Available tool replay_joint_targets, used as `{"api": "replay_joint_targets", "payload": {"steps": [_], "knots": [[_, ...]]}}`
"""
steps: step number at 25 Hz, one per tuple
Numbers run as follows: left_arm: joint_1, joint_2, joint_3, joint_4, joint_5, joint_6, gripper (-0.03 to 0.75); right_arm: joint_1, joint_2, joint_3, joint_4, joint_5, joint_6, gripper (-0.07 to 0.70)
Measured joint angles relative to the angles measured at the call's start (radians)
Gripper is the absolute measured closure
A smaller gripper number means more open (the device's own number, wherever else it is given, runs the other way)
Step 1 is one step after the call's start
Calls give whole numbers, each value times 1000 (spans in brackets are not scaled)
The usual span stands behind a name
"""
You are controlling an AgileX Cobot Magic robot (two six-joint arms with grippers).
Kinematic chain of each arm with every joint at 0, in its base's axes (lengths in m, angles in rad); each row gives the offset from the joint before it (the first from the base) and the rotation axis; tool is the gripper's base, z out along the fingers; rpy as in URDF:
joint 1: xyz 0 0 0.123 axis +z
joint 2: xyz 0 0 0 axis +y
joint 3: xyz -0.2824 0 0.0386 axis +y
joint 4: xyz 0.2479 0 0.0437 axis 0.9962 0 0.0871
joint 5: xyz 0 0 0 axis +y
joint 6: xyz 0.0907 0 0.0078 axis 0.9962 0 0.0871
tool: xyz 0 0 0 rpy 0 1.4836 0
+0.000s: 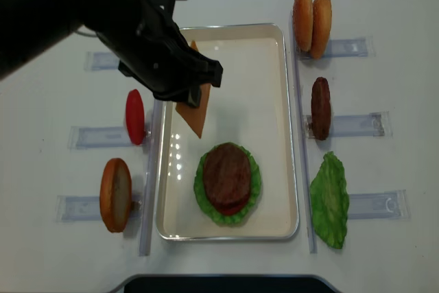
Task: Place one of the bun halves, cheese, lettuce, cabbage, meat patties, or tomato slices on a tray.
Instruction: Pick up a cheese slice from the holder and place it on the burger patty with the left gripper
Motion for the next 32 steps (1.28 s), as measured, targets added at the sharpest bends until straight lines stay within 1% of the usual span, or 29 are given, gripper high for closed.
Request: {"api": "replay_joint_targets", "payload": {"steps": [4, 7, 12, 15, 17, 20, 22, 25, 28, 32], "knots": [[-80, -28, 56, 0, -47, -54, 675, 0, 0, 0, 0, 0, 0, 216], [-118, -46, 99, -2, -78, -83, 680, 0, 0, 0, 0, 0, 0, 216], [-130, -75, 186, -46, -168, -79, 680, 0, 0, 0, 0, 0, 0, 216], [-132, -79, 227, -78, -208, -51, 680, 0, 0, 0, 0, 0, 0, 216], [-132, -80, 248, -118, -240, -11, 680, 0, 0, 0, 0, 0, 0, 216], [-132, -81, 272, -239, -296, 98, 680, 0, 0, 0, 0, 0, 0, 216], [-118, -81, 288, -320, -327, 180, 680, 0, 0, 0, 0, 0, 0, 216], [-72, -81, 320, -428, -337, 291, 680, 0, 0, 0, 0, 0, 0, 216], [-31, -81, 337, -496, -341, 372, 680, 0, 0, 0, 0, 0, 0, 216], [2, -81, 340, -589, -327, 479, 680, 0, 0, 0, 0, 0, 0, 216]]}}
